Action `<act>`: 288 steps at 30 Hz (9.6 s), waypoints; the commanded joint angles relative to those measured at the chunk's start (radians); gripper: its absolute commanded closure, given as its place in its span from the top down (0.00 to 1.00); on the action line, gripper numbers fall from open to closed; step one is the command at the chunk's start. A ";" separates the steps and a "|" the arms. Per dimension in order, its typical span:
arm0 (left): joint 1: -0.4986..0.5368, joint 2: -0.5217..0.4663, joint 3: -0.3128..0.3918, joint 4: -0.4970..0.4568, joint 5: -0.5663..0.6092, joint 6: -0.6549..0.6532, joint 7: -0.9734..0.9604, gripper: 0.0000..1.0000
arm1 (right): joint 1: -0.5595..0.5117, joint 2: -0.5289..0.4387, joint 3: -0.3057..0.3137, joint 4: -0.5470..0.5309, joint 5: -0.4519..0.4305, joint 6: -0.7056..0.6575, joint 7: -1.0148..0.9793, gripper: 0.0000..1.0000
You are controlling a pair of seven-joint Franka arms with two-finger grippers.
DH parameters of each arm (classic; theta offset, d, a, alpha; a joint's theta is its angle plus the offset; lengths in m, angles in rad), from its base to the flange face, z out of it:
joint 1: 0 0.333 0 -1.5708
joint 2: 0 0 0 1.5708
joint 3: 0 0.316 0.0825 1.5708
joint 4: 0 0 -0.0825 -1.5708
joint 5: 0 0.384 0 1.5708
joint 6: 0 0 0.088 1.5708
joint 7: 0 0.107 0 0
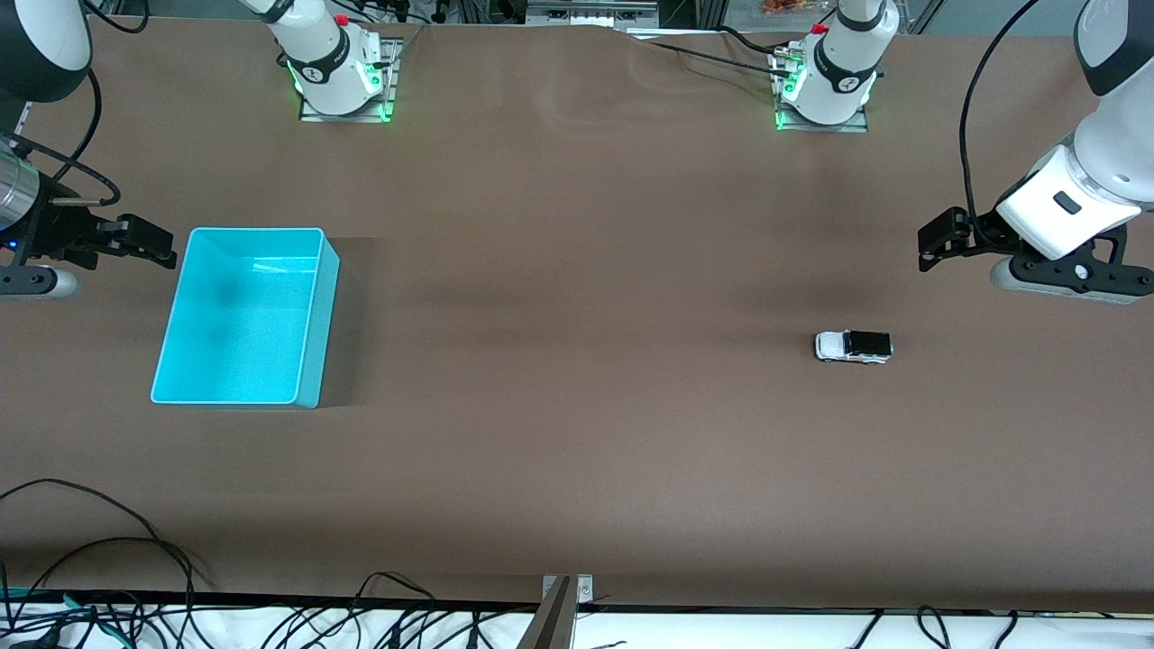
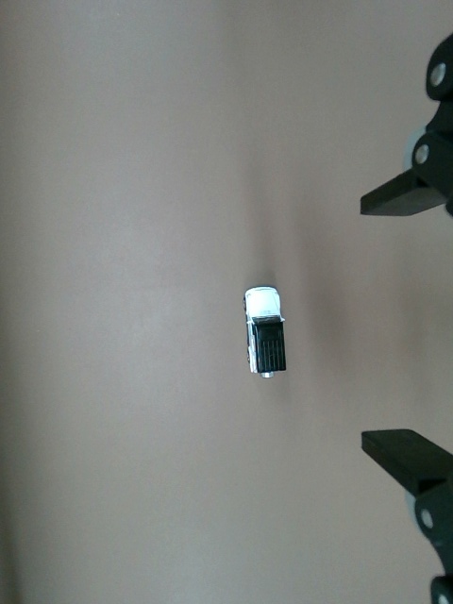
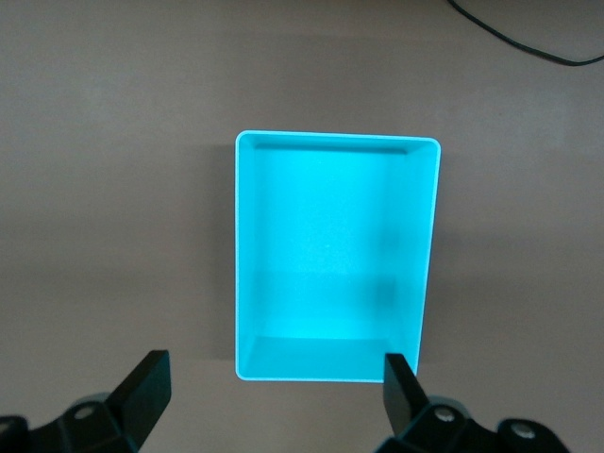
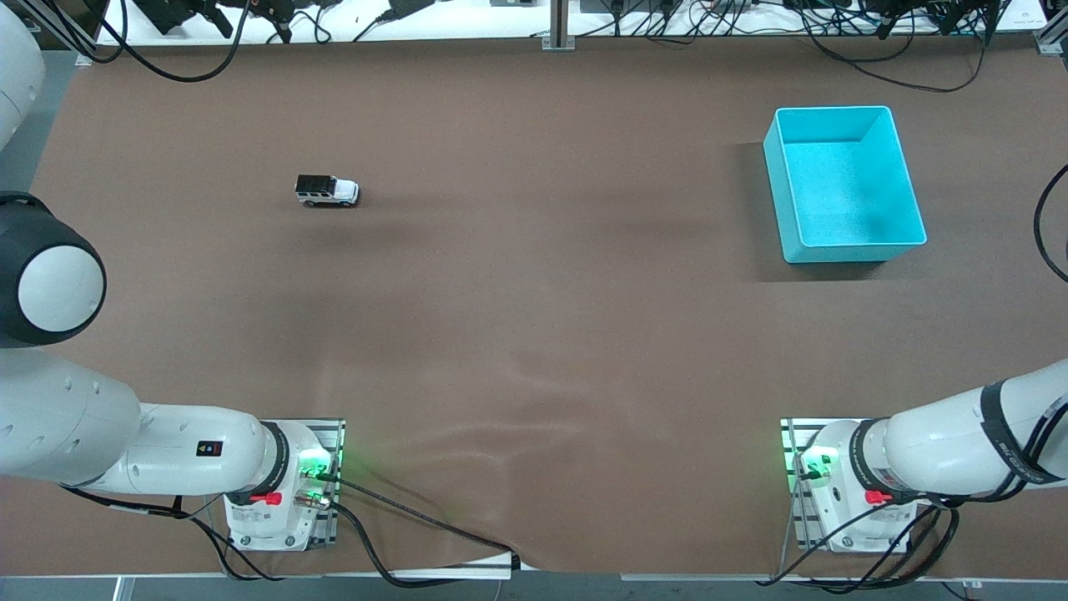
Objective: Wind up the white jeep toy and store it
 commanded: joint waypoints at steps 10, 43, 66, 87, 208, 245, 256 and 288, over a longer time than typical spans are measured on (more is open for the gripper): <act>-0.001 0.019 0.006 0.036 -0.024 -0.016 0.020 1.00 | -0.003 -0.010 0.001 -0.009 0.018 0.009 -0.018 1.00; 0.005 0.027 0.007 0.036 -0.024 -0.016 0.021 1.00 | 0.000 -0.010 0.003 -0.009 0.020 0.011 -0.018 1.00; 0.007 0.026 0.007 0.044 -0.023 -0.015 0.015 1.00 | 0.000 -0.010 0.003 -0.009 0.020 0.011 -0.018 1.00; 0.002 0.087 0.006 0.047 -0.011 -0.015 0.024 1.00 | 0.000 -0.010 0.003 -0.009 0.020 0.009 -0.013 1.00; 0.103 0.372 0.009 -0.571 0.116 0.886 1.526 1.00 | -0.002 -0.010 0.001 -0.009 0.020 0.006 -0.006 1.00; 0.096 0.391 0.009 -0.547 0.119 0.889 1.549 0.01 | -0.002 -0.010 0.001 -0.009 0.020 0.008 -0.006 1.00; 0.093 0.394 0.009 -0.544 0.119 0.889 1.549 0.01 | -0.002 -0.010 0.001 -0.009 0.020 0.008 -0.006 1.00; 0.100 0.406 0.012 -0.539 0.121 0.884 1.517 0.01 | -0.002 -0.010 0.003 -0.009 0.020 0.008 -0.004 1.00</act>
